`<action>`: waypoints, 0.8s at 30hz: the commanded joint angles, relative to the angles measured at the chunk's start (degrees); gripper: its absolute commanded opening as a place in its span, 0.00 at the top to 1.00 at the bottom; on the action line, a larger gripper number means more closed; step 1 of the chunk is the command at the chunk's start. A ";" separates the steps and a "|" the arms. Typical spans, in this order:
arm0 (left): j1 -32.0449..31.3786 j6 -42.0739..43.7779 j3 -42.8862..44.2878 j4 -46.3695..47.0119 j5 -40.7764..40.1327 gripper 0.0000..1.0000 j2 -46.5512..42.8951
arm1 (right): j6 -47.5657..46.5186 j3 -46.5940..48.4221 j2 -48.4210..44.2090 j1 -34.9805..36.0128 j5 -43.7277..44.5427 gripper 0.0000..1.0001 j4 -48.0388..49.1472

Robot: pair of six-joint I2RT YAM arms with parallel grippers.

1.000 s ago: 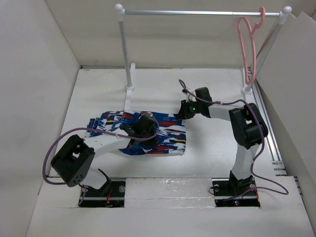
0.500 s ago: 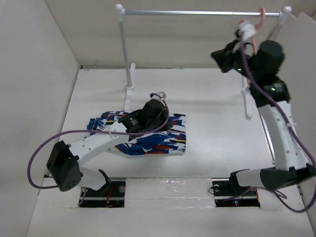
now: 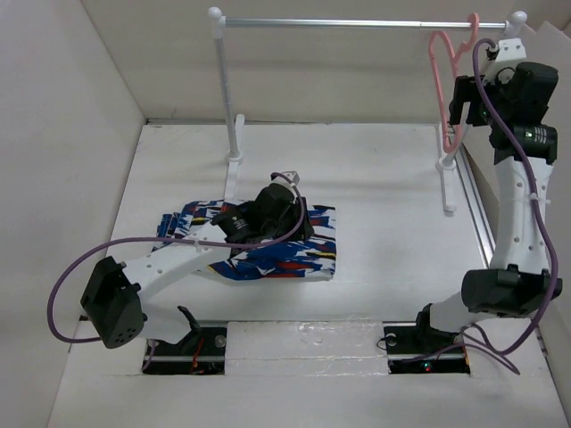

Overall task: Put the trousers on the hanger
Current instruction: Pick up the hanger from the clothesline.

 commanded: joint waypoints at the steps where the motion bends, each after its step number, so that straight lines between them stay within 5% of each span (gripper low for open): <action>1: -0.17 0.69 -1.32 0.75 0.16 0.57 -2.57 | -1.41 -1.75 0.21 -0.57 0.93 0.15 -1.46; 6: -0.17 0.07 -2.64 1.19 -0.10 0.57 -3.10 | -1.50 -3.87 1.79 -1.28 0.23 0.22 0.57; 9: -0.17 -0.63 -3.34 1.36 -0.01 0.63 -3.36 | -1.41 -5.27 1.71 -1.28 -0.21 0.44 2.15; 10: -0.17 -0.80 -3.60 1.54 -0.10 0.65 -3.45 | -1.33 -6.58 1.45 -1.28 -0.21 0.65 3.38; 14: -0.17 -1.24 -3.70 1.63 -0.63 0.78 -3.98 | -0.45 -7.39 -0.05 -0.75 2.06 1.00 5.41; 19: -0.17 -0.72 -1.24 1.54 -0.54 0.76 -3.63 | -0.18 -5.46 -1.28 0.48 5.67 1.00 5.94; 24: -0.17 0.95 2.97 1.45 0.60 0.54 -2.57 | 0.61 -6.06 -4.97 1.63 8.23 1.00 8.48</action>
